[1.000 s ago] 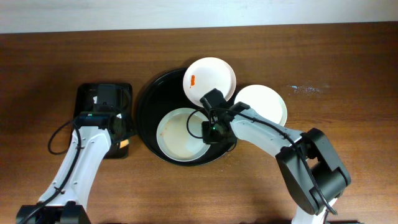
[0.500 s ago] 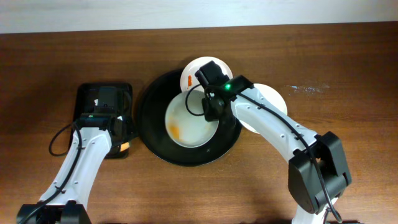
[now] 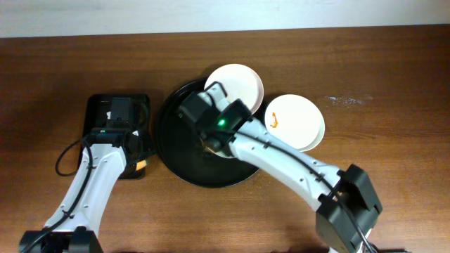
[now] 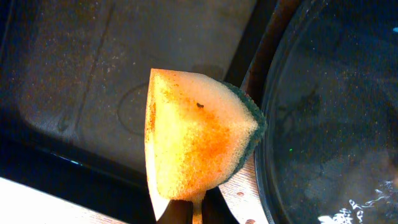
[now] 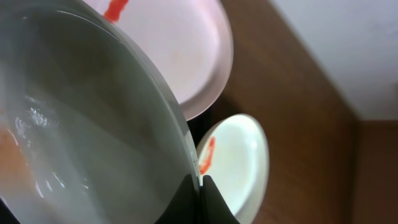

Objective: Clean dirty plates on tray and stack at the side
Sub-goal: 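Lift the cleaned plate with the right gripper onto the table right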

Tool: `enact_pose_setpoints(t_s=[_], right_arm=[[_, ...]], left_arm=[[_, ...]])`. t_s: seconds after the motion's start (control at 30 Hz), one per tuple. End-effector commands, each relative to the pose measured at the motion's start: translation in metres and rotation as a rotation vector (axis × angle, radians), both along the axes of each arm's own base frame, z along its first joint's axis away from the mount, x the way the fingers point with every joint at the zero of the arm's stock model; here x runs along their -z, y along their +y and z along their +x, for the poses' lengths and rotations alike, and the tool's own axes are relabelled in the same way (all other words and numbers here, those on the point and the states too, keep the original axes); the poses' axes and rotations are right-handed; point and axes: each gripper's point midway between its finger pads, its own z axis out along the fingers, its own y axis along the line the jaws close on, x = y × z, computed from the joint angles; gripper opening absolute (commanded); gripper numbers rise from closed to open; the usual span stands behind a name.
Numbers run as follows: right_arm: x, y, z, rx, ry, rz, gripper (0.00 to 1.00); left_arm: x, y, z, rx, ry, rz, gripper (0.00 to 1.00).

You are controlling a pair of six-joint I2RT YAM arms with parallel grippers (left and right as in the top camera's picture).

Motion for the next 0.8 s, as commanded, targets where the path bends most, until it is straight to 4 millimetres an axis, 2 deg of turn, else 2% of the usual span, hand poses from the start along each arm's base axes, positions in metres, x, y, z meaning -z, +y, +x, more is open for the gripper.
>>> enact_pose_setpoints(t_s=[0.0,0.13,0.23,0.37,0.63,0.73,0.77], right_arm=[[-0.038,0.0,0.007,0.021,-0.173,-0.074,0.04],[-0.047,0.004,0.008,0.024,-0.227,-0.09,0.04],[-0.066,0.004,0.007,0.048,-0.334,-0.142,0.04],[-0.071,0.017,0.002,0.017,-0.357,-0.148,0.04],[-0.069,0.022,0.001,0.011,-0.354,-0.117,0.04],[-0.064,0.025,0.002,0.014,-0.338,-0.069,0.04],[-0.057,0.028,0.003,0.006,-0.301,-0.028,0.04]], left_arm=[[-0.003,0.001,0.001,0.0,-0.016,-0.003,0.0],[-0.003,0.0,0.0,0.0,-0.014,-0.003,0.0],[-0.003,0.0,0.0,0.0,-0.014,-0.003,0.0],[-0.003,0.0,0.0,0.0,-0.014,-0.003,0.0],[-0.003,0.0,0.0,0.0,-0.014,-0.003,0.0],[-0.003,0.0,0.0,0.0,-0.014,-0.003,0.0],[-0.003,0.0,0.0,0.0,-0.014,-0.003,0.0]])
